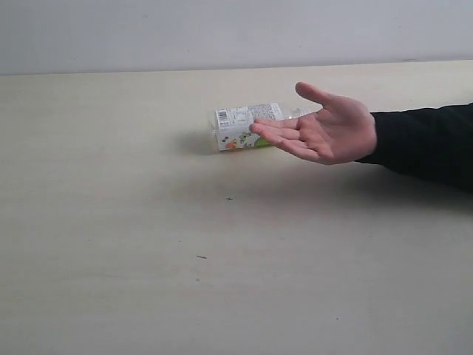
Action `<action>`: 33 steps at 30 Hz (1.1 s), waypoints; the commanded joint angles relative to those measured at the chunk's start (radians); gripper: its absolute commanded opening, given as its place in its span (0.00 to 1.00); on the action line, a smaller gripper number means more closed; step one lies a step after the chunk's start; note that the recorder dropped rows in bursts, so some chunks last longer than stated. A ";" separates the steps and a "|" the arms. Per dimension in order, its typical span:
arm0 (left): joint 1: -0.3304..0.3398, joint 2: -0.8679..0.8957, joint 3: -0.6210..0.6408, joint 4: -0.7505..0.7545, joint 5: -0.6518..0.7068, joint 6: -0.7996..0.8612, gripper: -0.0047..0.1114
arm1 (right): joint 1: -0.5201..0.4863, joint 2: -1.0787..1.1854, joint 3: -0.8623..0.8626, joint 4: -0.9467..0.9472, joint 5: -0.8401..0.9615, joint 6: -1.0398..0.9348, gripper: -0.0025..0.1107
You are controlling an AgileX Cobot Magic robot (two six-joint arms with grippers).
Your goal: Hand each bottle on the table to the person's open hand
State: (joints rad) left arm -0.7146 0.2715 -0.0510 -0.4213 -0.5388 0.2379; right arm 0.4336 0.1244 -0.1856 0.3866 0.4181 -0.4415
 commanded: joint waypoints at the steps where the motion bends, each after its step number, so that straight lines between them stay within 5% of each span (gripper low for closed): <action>1: -0.004 0.251 -0.196 -0.343 -0.055 0.403 0.04 | -0.003 0.003 0.003 0.003 -0.015 0.000 0.02; 5: -0.002 0.554 -0.434 -0.555 -0.069 0.791 0.04 | -0.003 0.003 0.003 0.003 -0.015 0.000 0.02; 8: 0.009 0.758 -0.650 -0.889 -0.071 1.286 0.04 | -0.003 0.003 0.003 0.003 -0.015 0.000 0.02; 11: 0.077 0.940 -0.887 -1.294 -0.072 1.774 0.04 | -0.003 0.003 0.003 0.003 -0.015 0.000 0.02; 12: 0.112 1.001 -0.960 -1.323 -0.074 1.857 0.04 | -0.003 0.003 0.003 0.003 -0.015 0.000 0.02; 16: 0.203 1.189 -1.112 -1.323 -0.062 1.862 0.04 | -0.003 0.003 0.003 0.003 -0.015 0.000 0.02; 19: 0.257 1.284 -1.172 -1.323 0.073 1.862 0.04 | -0.003 0.003 0.003 0.003 -0.015 0.000 0.02; 21: 0.283 1.341 -1.191 -1.171 0.100 1.862 0.04 | -0.003 0.003 0.003 0.003 -0.015 0.000 0.02; 23: 0.286 1.398 -1.194 -0.904 -0.034 1.862 0.04 | -0.003 0.003 0.003 0.003 -0.015 0.000 0.02; 27: 0.302 1.500 -1.196 -0.632 -0.465 1.862 0.04 | -0.003 0.003 0.003 0.003 -0.015 0.000 0.02; 30: 0.330 1.531 -1.235 -0.743 -0.468 1.862 0.04 | -0.003 0.003 0.003 0.003 -0.015 0.000 0.02; 33: 0.361 1.520 -1.290 -1.059 -0.237 1.862 0.04 | -0.003 0.003 0.003 0.003 -0.015 0.000 0.02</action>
State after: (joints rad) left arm -0.3772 1.7999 -1.2961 -1.2471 -0.9283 2.1041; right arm 0.4336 0.1244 -0.1856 0.3906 0.4145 -0.4415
